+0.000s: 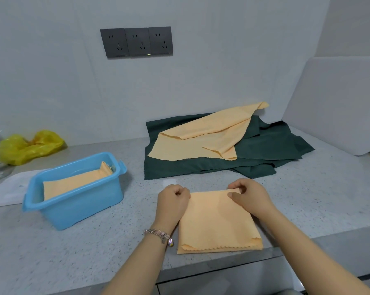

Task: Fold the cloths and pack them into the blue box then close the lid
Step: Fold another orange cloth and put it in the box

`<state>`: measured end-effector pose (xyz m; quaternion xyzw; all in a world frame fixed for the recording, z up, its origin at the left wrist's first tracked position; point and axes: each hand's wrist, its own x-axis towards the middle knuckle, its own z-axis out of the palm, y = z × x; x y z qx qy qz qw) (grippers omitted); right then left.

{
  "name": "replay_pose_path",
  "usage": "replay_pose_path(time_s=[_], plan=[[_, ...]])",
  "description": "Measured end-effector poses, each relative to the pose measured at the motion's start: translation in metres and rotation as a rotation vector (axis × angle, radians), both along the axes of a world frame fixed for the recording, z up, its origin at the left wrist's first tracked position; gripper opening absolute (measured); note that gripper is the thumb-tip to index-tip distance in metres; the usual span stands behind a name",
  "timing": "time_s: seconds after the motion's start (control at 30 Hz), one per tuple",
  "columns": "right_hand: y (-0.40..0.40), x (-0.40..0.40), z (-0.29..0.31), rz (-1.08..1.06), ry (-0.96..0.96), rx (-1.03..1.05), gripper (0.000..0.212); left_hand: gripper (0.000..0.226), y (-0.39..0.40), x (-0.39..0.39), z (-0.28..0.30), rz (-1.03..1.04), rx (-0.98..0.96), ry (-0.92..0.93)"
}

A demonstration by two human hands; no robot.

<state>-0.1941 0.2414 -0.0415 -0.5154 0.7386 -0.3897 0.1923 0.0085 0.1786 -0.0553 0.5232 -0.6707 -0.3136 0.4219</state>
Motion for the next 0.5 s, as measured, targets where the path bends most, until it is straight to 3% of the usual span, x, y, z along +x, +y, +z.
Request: replay_pose_path(time_s=[0.1, 0.2, 0.3, 0.4, 0.5], plan=[[0.003, 0.002, 0.012, 0.03, 0.254, 0.056, 0.027, 0.024, 0.006, 0.002, 0.009, -0.016, -0.008, -0.044], [0.015, 0.008, 0.022, 0.004, 0.621, 0.013, 0.036, 0.019, 0.017, 0.005, 0.024, -0.033, -0.192, -0.258], [0.035, 0.024, 0.021, 0.206, 0.653, -0.093, 0.039, 0.031, 0.033, 0.006, 0.035, -0.306, -0.319, -0.488], [0.052, 0.033, 0.001, 0.434, 0.692, 0.046, 0.051, 0.049, 0.047, 0.005, 0.023, -0.544, -0.286, -0.752], [0.06, 0.026, -0.012, 0.482, 0.675, 0.145, 0.053, 0.058, 0.049, 0.012, 0.007, -0.599, -0.174, -0.906]])
